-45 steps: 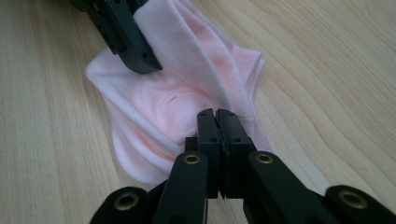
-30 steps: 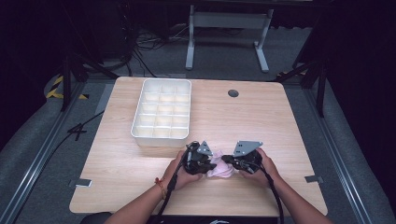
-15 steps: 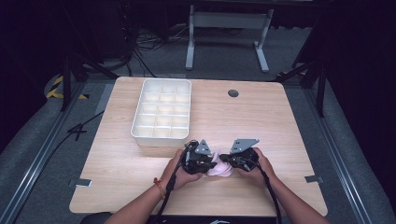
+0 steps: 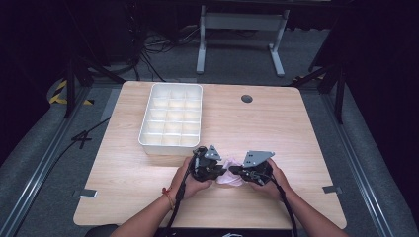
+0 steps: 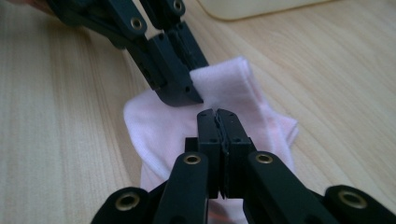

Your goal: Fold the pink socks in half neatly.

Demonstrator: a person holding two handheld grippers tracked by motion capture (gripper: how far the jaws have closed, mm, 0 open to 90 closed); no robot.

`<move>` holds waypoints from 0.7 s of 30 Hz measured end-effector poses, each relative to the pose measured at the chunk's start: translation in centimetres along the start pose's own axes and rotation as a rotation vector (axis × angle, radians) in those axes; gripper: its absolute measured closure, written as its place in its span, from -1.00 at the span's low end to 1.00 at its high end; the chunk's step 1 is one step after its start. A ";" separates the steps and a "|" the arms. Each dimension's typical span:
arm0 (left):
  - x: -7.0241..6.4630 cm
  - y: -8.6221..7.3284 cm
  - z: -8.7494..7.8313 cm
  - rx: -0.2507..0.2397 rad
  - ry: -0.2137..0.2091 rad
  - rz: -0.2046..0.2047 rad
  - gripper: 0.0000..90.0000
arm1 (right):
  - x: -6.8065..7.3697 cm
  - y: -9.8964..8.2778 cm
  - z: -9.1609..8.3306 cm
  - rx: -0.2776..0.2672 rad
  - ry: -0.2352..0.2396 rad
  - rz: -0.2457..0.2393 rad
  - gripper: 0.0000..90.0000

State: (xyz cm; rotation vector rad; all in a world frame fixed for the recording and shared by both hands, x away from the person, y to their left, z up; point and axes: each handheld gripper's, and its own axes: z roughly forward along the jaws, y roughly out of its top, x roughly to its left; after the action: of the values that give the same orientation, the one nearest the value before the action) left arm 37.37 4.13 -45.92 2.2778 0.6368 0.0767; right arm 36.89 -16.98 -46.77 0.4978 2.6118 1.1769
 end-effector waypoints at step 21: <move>0.5 -0.2 -0.1 0.026 0.005 -0.002 0.84 | 1.9 -0.4 0.2 0.032 0.100 -0.098 0.99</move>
State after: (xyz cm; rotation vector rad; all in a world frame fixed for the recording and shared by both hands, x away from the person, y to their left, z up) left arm 37.69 4.59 -46.07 2.3022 0.6463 0.0731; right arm 35.16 -16.36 -47.30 0.3208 2.7089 1.1598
